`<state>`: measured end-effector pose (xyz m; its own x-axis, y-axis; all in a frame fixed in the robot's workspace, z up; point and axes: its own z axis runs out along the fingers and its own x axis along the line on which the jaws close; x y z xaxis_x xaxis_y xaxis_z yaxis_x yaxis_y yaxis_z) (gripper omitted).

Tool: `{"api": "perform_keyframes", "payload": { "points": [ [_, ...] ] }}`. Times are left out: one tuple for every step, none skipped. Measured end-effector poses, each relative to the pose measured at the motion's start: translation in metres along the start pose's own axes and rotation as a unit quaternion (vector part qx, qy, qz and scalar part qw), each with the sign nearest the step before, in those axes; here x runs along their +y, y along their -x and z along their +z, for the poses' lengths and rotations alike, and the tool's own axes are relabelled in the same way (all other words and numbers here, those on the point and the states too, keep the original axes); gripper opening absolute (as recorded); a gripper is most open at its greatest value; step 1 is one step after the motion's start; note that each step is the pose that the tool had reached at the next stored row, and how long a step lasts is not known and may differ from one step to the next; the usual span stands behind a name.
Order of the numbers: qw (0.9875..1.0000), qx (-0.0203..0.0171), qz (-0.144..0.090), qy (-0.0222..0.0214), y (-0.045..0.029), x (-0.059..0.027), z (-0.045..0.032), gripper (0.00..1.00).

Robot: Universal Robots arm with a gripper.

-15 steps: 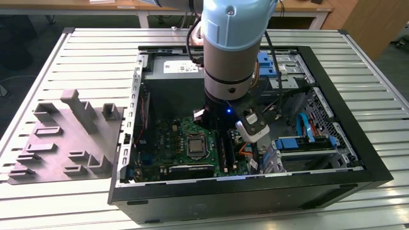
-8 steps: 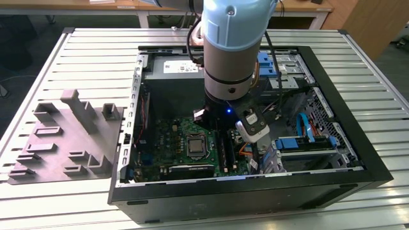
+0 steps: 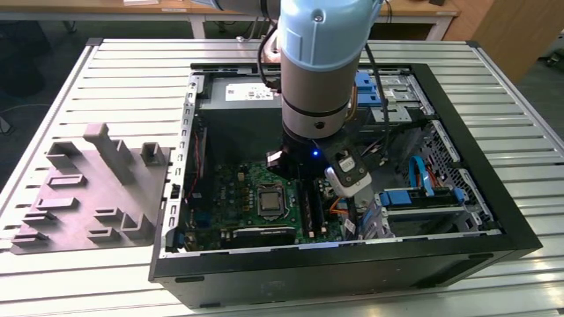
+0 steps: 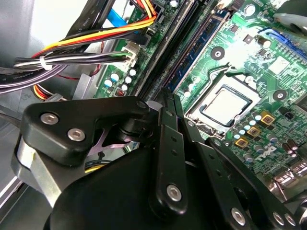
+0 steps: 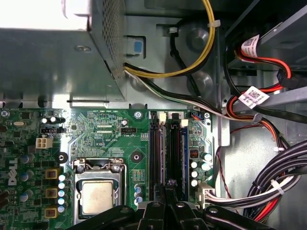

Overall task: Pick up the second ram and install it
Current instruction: 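Insert the second ram into the second slot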

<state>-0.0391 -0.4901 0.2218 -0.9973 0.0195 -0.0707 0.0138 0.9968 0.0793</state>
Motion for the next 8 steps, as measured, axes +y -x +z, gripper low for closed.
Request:
{"api": "perform_keyframes", "payload": {
  "points": [
    [1.0, 0.0, 0.0, 0.0, 0.0, 0.0, 0.0, 0.11],
    [1.0, 0.0, 0.0, 0.0, 0.0, 0.0, 0.0, 0.11],
    [1.0, 0.0, 0.0, 0.0, 0.0, 0.0, 0.0, 0.11],
    [1.0, -0.0001, 0.001, 0.0, 0.0, 0.0, 0.0, 0.11],
    [1.0, -0.0002, 0.003, -0.0001, 0.0001, 0.0, -0.0001, 0.11],
    [1.0, -0.0003, 0.003, 0.0001, 0.0002, 0.0001, -0.0008, 0.11],
    [1.0, -0.0003, 0.003, 0.0, 0.0002, 0.0002, -0.0016, 0.11],
    [1.0, -0.0002, 0.003, -0.0002, 0.0003, 0.0002, -0.0024, 0.11]
  ]
}}
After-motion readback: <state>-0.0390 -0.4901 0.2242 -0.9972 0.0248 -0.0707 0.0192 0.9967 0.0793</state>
